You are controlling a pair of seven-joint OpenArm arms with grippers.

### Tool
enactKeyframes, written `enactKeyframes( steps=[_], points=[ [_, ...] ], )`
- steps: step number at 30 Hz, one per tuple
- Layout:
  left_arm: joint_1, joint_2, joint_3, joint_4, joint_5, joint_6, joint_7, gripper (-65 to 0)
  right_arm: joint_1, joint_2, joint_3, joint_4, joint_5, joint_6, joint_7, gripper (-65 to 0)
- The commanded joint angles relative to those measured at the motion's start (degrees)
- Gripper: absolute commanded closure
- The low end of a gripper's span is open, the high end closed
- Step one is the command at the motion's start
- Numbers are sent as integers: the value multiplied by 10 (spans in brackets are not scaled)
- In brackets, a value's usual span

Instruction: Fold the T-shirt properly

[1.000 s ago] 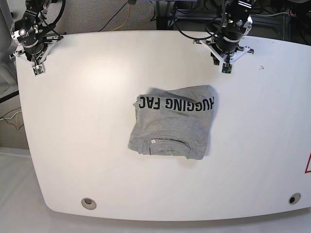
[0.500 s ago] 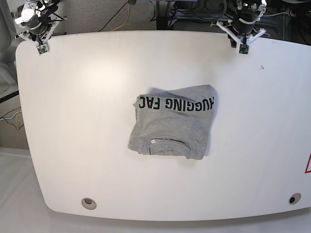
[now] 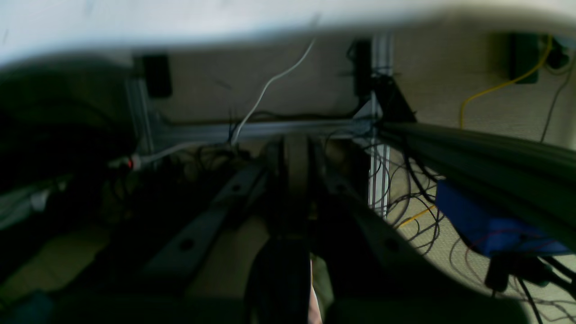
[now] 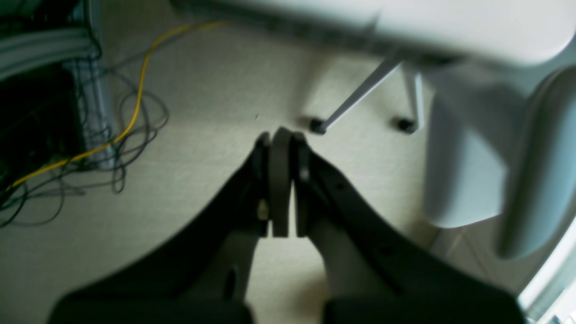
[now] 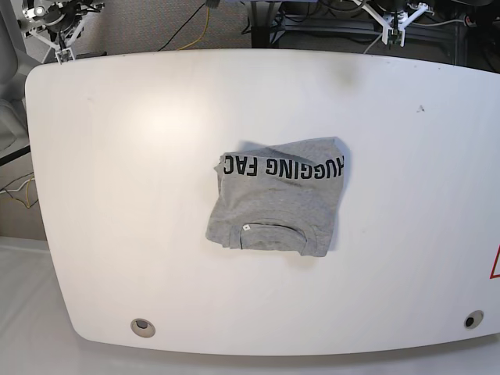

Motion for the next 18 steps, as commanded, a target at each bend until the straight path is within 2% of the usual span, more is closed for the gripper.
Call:
enactKeyframes(
  steps=[1,5,11,18],
  points=[
    [13,5,-1,8,1,-1,-10,0,-19,9,6,-5,3,-1,16,0],
    [29,6,-2,3,1,-1,-10,0,-33,-8,6,-28,0,-1,30,0],
    [38,19,2,-10,2,-1,-10,0,-36,-14,0,-104,0,-1,70,0],
    [11,22,3,-96,2,-1,-14,0,-21,-13,-69,-210,0,-6,123,0]
  ],
)
